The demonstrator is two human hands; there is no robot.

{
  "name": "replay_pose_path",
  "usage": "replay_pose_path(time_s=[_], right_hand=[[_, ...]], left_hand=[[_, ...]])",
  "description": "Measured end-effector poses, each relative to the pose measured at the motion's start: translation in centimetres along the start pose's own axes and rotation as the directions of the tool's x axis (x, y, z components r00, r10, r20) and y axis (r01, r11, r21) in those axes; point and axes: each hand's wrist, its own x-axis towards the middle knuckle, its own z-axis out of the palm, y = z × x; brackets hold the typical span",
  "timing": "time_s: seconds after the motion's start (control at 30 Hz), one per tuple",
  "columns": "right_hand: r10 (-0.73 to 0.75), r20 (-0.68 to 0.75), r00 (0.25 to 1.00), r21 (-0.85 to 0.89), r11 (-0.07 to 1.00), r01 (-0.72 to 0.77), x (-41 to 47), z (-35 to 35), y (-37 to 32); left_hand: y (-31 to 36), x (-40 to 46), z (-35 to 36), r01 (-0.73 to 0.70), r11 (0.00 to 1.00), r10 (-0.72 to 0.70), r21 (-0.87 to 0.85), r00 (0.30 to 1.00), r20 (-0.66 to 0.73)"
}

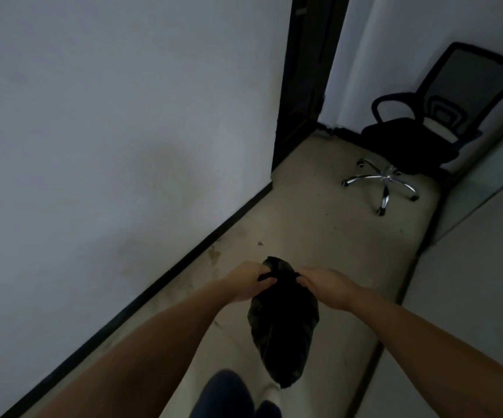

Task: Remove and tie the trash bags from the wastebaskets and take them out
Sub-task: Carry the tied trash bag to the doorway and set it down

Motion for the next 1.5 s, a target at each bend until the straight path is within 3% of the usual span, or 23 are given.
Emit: replay_pose_path(time_s=[0.37, 0.77, 0.83, 0.93, 1.07, 1.2, 1.3, 1.5], right_hand=[[0.074, -0.006, 0.997, 0.114, 0.991, -0.073, 20.2, -11.6, 12.0], [0.096, 0.067, 0.993, 0.267, 0.957, -0.111, 42.3, -22.7, 20.9], [0.082, 0.065, 0.995, 0.301, 0.949, -0.098, 46.6, -23.1, 22.2], [0.037, 0.076, 0.996, 0.311, 0.949, -0.059, 53.6, -22.8, 24.1], [0.005, 0.174, 0.985, 0.301, 0.952, -0.058, 62.8, -20.5, 26.7], [-0.031, 0.19, 0.981, 0.27, 0.963, -0.022, 70.3, -16.5, 28.5], [-0.027, 0.216, 0.976, 0.232, 0.972, -0.025, 74.7, -12.7, 29.4], [0.072, 0.289, 0.955, 0.258, 0.955, -0.15, 81.2, -5.5, 32.4]], left_hand=[[-4.1, 25.0, -11.5, -0.018, 1.0, 0.017, 0.01, 0.999, 0.043], [-9.8, 48.5, -25.1, 0.08, 0.996, -0.073, -0.05, 0.989, 0.129], [-11.5, 52.0, -26.7, 0.092, 0.995, -0.088, -0.024, 0.985, 0.145], [-14.8, 56.8, -29.6, 0.062, 0.987, -0.073, 0.146, 0.995, 0.069], [-20.4, 61.5, -33.6, 0.047, 0.868, -0.017, 0.494, 0.998, -0.065], [-26.8, 63.2, -34.9, 0.003, 0.646, 0.188, 0.763, 0.968, -0.163], [-29.8, 63.6, -33.5, 0.007, 0.527, 0.254, 0.85, 0.953, -0.165], [-31.4, 64.4, -32.3, 0.023, 0.47, 0.432, 0.882, 0.866, -0.253]])
